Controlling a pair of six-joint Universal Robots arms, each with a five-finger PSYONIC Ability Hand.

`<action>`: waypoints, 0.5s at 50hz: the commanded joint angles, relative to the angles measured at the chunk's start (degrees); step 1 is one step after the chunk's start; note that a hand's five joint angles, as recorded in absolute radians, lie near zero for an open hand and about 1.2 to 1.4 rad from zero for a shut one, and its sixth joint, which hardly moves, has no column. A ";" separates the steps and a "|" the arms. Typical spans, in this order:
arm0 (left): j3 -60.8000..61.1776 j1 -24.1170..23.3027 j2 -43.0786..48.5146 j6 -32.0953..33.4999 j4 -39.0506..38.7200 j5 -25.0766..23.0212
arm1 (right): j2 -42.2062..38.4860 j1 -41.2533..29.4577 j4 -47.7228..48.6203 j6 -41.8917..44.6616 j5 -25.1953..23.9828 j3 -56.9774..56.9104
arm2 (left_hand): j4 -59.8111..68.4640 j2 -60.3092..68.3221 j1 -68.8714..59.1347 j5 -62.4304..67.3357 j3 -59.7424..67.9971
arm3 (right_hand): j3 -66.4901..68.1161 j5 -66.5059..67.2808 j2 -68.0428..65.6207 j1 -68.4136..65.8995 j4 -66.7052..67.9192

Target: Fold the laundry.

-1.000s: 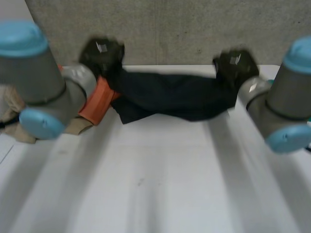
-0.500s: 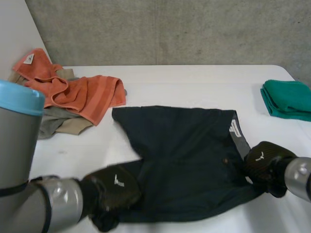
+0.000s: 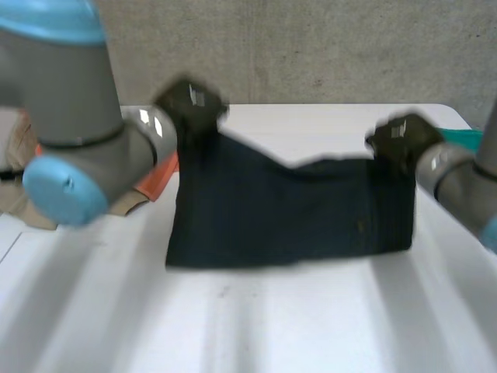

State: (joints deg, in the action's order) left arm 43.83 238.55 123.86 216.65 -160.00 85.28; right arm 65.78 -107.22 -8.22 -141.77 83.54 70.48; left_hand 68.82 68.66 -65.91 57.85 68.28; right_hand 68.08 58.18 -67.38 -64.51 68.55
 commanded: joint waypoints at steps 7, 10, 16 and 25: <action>-27.48 3.24 0.16 -16.25 -22.72 0.24 | -1.01 -2.73 25.17 -19.33 8.04 -30.23 | 11.18 11.34 -14.09 12.15 11.72 | 11.92 11.82 -12.62 -15.49 11.45; -27.13 4.73 0.24 -18.36 -22.82 0.33 | -0.57 -3.87 29.12 -19.34 7.60 -29.27 | 11.18 11.34 -14.09 12.15 11.72 | 11.92 11.82 -12.62 -15.49 11.45; -21.08 5.87 0.33 -19.68 -21.94 0.94 | -1.01 -5.37 27.73 -18.46 7.34 -24.79 | 11.18 11.34 -14.09 12.15 11.72 | 11.92 11.82 -12.62 -15.49 11.45; -1.05 8.07 1.12 -21.62 -22.64 -3.09 | -2.94 -6.07 21.23 -16.52 6.63 -6.95 | 11.18 11.34 -14.09 12.15 11.72 | 11.92 11.82 -12.62 -15.49 11.45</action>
State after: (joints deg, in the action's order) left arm 31.19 245.97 124.23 195.51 -182.57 85.00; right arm 64.27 -112.93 16.97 -159.60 90.69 52.86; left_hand 68.85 68.67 -65.91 57.85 68.28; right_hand 68.08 58.29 -67.38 -64.50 68.56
